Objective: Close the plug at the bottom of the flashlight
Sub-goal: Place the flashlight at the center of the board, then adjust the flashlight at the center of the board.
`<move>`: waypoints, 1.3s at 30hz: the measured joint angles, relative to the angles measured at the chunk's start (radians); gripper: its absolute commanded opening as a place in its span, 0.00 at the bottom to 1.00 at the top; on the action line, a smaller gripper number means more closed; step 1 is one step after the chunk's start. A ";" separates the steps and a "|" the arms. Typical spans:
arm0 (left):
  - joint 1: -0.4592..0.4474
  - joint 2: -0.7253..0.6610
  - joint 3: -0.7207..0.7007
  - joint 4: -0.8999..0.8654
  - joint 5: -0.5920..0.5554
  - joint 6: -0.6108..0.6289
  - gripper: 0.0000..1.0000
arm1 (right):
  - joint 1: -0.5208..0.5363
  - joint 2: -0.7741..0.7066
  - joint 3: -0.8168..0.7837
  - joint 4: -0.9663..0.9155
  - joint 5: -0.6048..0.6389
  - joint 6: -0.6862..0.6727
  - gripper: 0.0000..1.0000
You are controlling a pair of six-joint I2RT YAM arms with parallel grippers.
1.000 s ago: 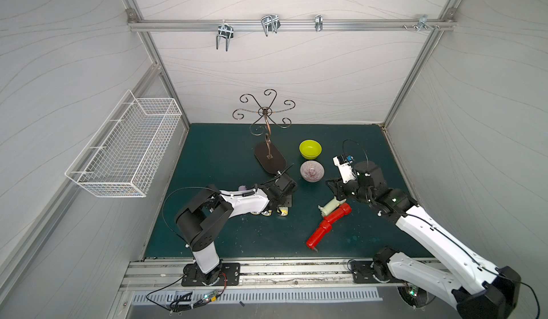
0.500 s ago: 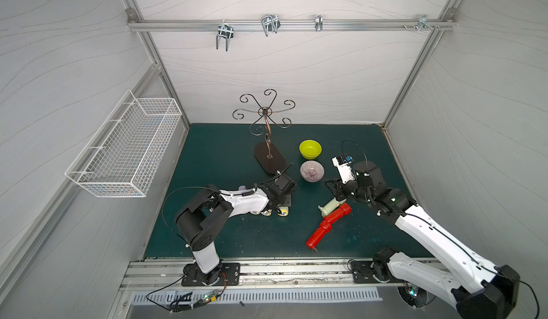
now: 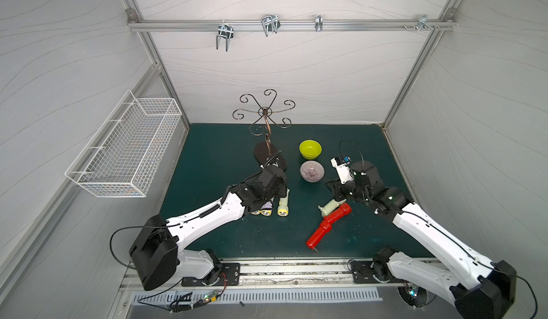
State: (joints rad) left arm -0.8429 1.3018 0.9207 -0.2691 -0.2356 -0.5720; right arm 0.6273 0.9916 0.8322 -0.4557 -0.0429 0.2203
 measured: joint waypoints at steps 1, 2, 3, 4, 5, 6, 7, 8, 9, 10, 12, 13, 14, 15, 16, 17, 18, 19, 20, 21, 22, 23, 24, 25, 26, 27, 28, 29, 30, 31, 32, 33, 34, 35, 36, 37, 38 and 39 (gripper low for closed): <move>-0.022 -0.006 0.000 -0.004 0.003 0.007 0.47 | 0.015 0.008 0.000 -0.014 0.024 0.004 0.00; -0.048 -0.007 0.000 -0.011 0.011 0.015 0.46 | 0.043 0.018 0.000 -0.035 0.055 0.005 0.00; -0.072 -0.007 -0.003 -0.013 0.024 0.020 0.44 | 0.079 0.029 0.000 -0.060 0.083 0.008 0.00; -0.090 -0.007 -0.011 -0.010 0.039 0.021 0.43 | 0.113 0.039 0.000 -0.082 0.105 0.016 0.00; -0.108 -0.010 -0.029 0.003 0.063 0.022 0.42 | 0.148 0.047 -0.002 -0.102 0.120 0.024 0.00; -0.120 -0.013 -0.056 0.021 0.093 0.021 0.41 | 0.176 0.048 -0.008 -0.116 0.133 0.040 0.00; -0.124 -0.018 -0.081 0.035 0.116 0.019 0.41 | 0.201 0.047 -0.018 -0.125 0.137 0.055 0.00; -0.127 -0.023 -0.114 0.046 0.140 0.018 0.42 | 0.223 0.042 -0.033 -0.133 0.142 0.077 0.00; -0.131 -0.027 -0.144 0.053 0.161 0.017 0.43 | 0.244 0.037 -0.051 -0.140 0.146 0.099 0.00; -0.138 -0.032 -0.167 0.058 0.175 0.018 0.44 | 0.264 0.031 -0.070 -0.149 0.151 0.122 0.00; -0.150 -0.042 -0.198 0.057 0.195 0.018 0.45 | 0.314 0.022 -0.105 -0.175 0.170 0.174 0.00; -0.157 -0.045 -0.202 0.058 0.203 0.020 0.46 | 0.344 0.019 -0.118 -0.185 0.177 0.203 0.00; -0.166 -0.047 -0.203 0.060 0.212 0.021 0.46 | 0.378 0.018 -0.129 -0.197 0.183 0.229 0.00; -0.173 -0.050 -0.202 0.066 0.223 0.021 0.46 | 0.418 0.019 -0.137 -0.209 0.193 0.255 0.00; -0.178 -0.051 -0.203 0.074 0.233 0.023 0.45 | 0.449 0.019 -0.141 -0.219 0.200 0.281 0.00; -0.183 -0.051 -0.203 0.080 0.245 0.023 0.44 | 0.486 0.021 -0.144 -0.230 0.208 0.306 0.00; -0.187 -0.051 -0.203 0.087 0.257 0.023 0.43 | 0.519 0.023 -0.145 -0.238 0.214 0.332 0.00; -0.189 -0.052 -0.205 0.093 0.268 0.023 0.43 | 0.546 0.025 -0.146 -0.243 0.218 0.354 0.00; -0.192 -0.056 -0.211 0.103 0.280 0.023 0.43 | 0.576 0.025 -0.148 -0.243 0.220 0.373 0.00; -0.193 -0.065 -0.218 0.108 0.290 0.023 0.43 | 0.605 0.025 -0.152 -0.242 0.222 0.391 0.00; -0.194 -0.076 -0.226 0.110 0.294 0.023 0.43 | 0.627 0.025 -0.157 -0.242 0.222 0.405 0.00; -0.194 -0.093 -0.237 0.107 0.292 0.022 0.43 | 0.654 0.025 -0.164 -0.241 0.223 0.420 0.00; -0.194 -0.114 -0.246 0.099 0.281 0.019 0.43 | 0.677 0.025 -0.173 -0.242 0.222 0.431 0.00; -0.194 -0.137 -0.256 0.088 0.265 0.016 0.43 | 0.693 0.025 -0.181 -0.242 0.221 0.443 0.00; -0.194 -0.167 -0.267 0.074 0.241 0.009 0.43 | 0.711 0.025 -0.192 -0.242 0.217 0.457 0.00; -0.194 -0.202 -0.279 0.058 0.212 0.000 0.43 | 0.724 0.024 -0.203 -0.242 0.212 0.468 0.00; -0.194 -0.237 -0.290 0.043 0.186 -0.008 0.43 | 0.730 0.024 -0.214 -0.241 0.206 0.478 0.00; -0.194 -0.278 -0.304 0.029 0.157 -0.017 0.43 | 0.734 0.025 -0.226 -0.241 0.198 0.489 0.00; -0.194 -0.318 -0.316 0.013 0.128 -0.029 0.43 | 0.735 0.025 -0.239 -0.240 0.190 0.496 0.00; -0.194 -0.354 -0.325 -0.004 0.101 -0.037 0.43 | 0.735 0.027 -0.251 -0.236 0.183 0.503 0.00; -0.194 -0.390 -0.332 -0.026 0.071 -0.047 0.43 | 0.735 0.033 -0.261 -0.232 0.177 0.510 0.00; -0.194 -0.422 -0.338 -0.044 0.041 -0.057 0.43 | 0.735 0.043 -0.266 -0.230 0.174 0.513 0.00; -0.193 -0.450 -0.342 -0.059 0.018 -0.065 0.43 | 0.735 0.055 -0.268 -0.225 0.172 0.514 0.00; -0.192 -0.477 -0.346 -0.078 -0.007 -0.072 0.43 | 0.735 0.072 -0.267 -0.216 0.169 0.514 0.00; -0.190 -0.501 -0.349 -0.095 -0.029 -0.079 0.43 | 0.735 0.092 -0.265 -0.203 0.166 0.512 0.00; -0.186 -0.517 -0.351 -0.108 -0.045 -0.084 0.43 | 0.734 0.113 -0.260 -0.192 0.162 0.509 0.00; -0.182 -0.536 -0.352 -0.124 -0.062 -0.088 0.43 | 0.728 0.138 -0.253 -0.176 0.154 0.504 0.00; -0.177 -0.551 -0.352 -0.140 -0.075 -0.091 0.43 | 0.721 0.163 -0.245 -0.159 0.140 0.495 0.00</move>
State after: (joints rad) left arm -1.0203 0.7506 0.5690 -0.4091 -0.3103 -0.6632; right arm 1.3479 1.1542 0.5873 -0.6144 0.0967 0.7151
